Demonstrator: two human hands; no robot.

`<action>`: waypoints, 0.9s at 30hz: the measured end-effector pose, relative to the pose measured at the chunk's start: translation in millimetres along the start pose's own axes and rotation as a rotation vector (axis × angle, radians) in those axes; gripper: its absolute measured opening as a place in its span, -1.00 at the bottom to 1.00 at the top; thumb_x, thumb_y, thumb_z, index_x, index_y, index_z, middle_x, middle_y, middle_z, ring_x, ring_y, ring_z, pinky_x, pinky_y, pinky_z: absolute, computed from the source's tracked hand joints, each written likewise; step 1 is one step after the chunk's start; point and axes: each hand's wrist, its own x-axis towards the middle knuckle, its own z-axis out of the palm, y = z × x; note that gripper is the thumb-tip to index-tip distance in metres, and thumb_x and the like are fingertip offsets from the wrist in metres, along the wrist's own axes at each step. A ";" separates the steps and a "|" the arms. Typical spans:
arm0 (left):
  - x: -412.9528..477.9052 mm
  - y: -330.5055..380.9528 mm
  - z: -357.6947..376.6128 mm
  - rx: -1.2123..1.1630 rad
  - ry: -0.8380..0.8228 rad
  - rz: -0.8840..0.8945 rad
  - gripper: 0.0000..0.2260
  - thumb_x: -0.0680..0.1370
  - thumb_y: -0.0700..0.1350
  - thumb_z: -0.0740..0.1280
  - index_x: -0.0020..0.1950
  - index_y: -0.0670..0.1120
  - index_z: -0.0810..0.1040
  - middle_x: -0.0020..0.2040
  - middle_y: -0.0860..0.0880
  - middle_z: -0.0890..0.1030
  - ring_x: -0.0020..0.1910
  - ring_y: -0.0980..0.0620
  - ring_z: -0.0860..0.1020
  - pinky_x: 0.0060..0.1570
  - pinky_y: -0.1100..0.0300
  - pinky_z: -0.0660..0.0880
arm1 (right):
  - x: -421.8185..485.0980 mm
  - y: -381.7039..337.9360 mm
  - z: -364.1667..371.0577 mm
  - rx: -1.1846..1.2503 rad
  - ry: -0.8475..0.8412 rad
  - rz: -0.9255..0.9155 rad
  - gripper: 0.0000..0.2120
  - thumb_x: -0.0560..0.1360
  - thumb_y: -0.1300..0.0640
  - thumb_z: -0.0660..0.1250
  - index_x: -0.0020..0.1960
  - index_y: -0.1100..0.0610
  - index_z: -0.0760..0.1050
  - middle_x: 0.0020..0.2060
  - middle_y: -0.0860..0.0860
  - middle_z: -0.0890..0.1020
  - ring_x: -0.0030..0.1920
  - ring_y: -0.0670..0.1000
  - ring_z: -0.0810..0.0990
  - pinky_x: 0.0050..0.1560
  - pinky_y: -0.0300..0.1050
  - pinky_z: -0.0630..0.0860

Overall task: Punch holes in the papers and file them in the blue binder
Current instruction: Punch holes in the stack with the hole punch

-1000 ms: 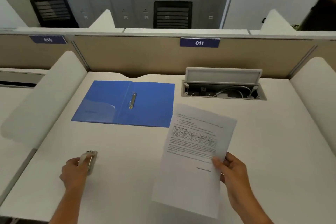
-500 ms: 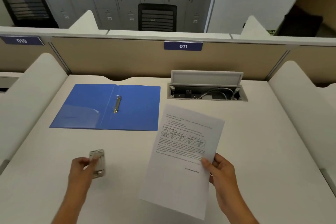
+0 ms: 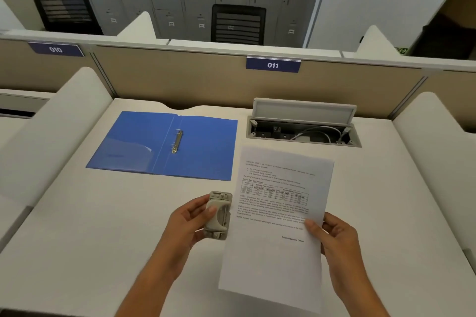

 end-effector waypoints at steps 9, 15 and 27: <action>2.3 -0.8 5.3 0.030 -0.052 -0.001 -0.65 0.56 -0.11 0.47 0.35 -0.03 0.64 0.21 -0.05 0.75 0.18 -0.13 0.72 0.09 -0.13 0.70 | -8.1 0.9 -13.7 0.010 0.033 -0.019 -0.76 0.59 0.34 0.44 0.19 0.13 0.72 0.04 0.05 0.82 -0.03 0.15 0.81 -0.04 0.03 0.75; -0.1 -4.0 9.1 0.022 -0.075 -0.016 -0.64 0.55 -0.12 0.49 0.35 -0.03 0.63 0.21 -0.07 0.75 0.17 -0.14 0.73 0.09 -0.13 0.70 | -10.9 1.5 -13.7 0.013 0.019 -0.011 -0.77 0.59 0.33 0.44 0.20 0.14 0.72 0.06 0.07 0.81 0.01 0.18 0.81 0.05 0.14 0.73; -4.6 -8.5 12.9 -0.028 -0.107 -0.062 -0.60 0.54 -0.12 0.49 0.38 -0.03 0.58 0.21 -0.12 0.74 0.18 -0.19 0.72 0.09 -0.15 0.69 | -12.0 -0.4 0.2 0.079 -0.030 0.016 -0.76 0.59 0.34 0.42 0.20 0.14 0.72 0.08 0.10 0.81 0.05 0.20 0.80 0.12 0.16 0.71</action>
